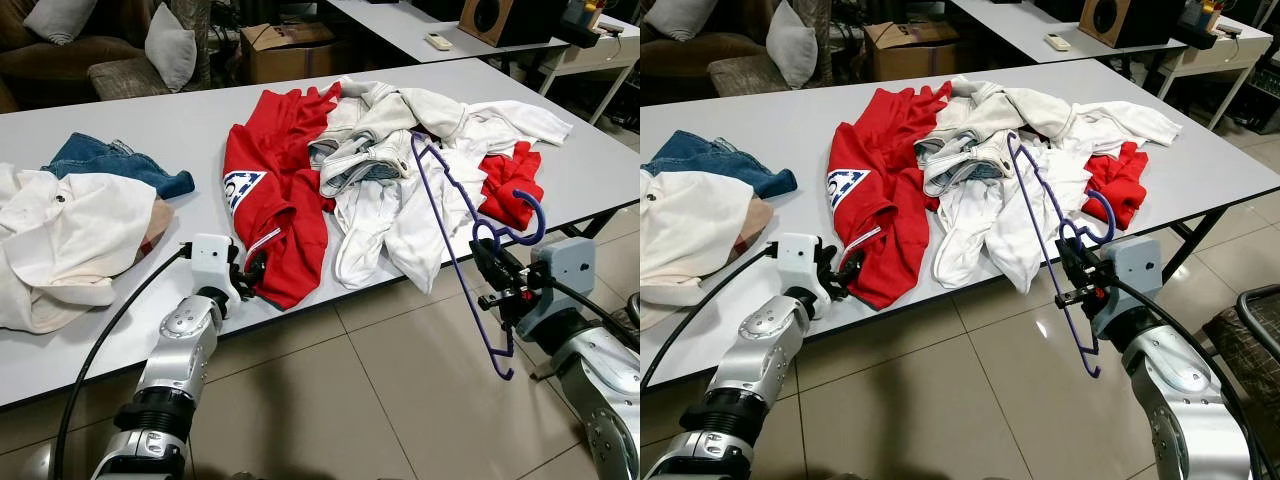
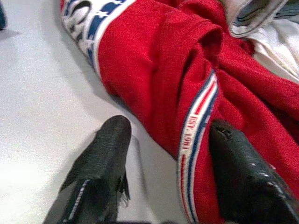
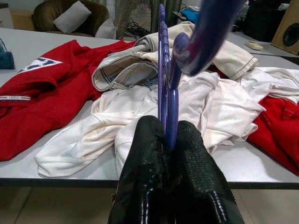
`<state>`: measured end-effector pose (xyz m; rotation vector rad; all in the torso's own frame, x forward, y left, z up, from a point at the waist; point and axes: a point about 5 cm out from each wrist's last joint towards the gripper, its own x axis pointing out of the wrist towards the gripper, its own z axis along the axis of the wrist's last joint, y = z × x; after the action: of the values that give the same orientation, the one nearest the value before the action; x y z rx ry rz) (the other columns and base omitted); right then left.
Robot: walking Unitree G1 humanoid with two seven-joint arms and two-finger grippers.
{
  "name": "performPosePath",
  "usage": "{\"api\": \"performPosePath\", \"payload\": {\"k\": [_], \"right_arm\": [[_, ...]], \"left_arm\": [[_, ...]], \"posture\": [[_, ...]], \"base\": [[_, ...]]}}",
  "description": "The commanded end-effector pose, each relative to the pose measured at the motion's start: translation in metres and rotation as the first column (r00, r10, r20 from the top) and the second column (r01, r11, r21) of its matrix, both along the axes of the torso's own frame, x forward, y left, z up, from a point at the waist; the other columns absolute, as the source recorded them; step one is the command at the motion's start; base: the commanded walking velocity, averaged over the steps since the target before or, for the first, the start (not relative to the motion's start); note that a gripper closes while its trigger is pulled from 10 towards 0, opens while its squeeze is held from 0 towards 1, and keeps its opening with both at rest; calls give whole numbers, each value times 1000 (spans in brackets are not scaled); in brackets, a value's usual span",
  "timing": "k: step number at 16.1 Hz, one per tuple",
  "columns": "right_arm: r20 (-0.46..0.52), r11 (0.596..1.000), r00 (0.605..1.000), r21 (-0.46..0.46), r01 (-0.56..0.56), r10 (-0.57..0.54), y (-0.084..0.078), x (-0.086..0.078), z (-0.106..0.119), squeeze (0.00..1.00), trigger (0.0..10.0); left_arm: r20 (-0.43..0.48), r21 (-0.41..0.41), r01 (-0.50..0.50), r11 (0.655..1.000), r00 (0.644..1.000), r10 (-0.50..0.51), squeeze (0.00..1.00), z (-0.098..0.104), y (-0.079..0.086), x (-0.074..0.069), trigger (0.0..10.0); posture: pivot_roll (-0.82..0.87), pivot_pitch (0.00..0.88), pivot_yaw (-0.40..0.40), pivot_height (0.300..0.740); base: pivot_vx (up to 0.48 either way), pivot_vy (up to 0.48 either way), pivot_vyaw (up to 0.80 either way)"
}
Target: Hang hanger
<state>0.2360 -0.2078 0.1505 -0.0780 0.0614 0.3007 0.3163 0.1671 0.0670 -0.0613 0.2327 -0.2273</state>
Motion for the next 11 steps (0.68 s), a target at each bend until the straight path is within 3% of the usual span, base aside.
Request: {"api": "performPosePath", "payload": {"k": [1,8,11], "right_arm": [[13,1000,1000,-9,-5,5,1,3,2,0,10000],[-10,1000,1000,-6,22,-22,4,6,-8,0,10000],[-14,998,998,10,67,-67,4,9,-12,0,10000]], "left_arm": [[37,-16,37,999,999,-37,0,10,-6,6,0],[35,-16,70,997,997,-69,0,13,-7,7,0],[104,65,31,997,994,-37,0,37,8,26,0]], "posture": [[-226,0,-38,740],[-201,0,-22,740],[-187,0,4,740]], "base": [[0,0,0],[0,0,0],[0,0,0]]}}
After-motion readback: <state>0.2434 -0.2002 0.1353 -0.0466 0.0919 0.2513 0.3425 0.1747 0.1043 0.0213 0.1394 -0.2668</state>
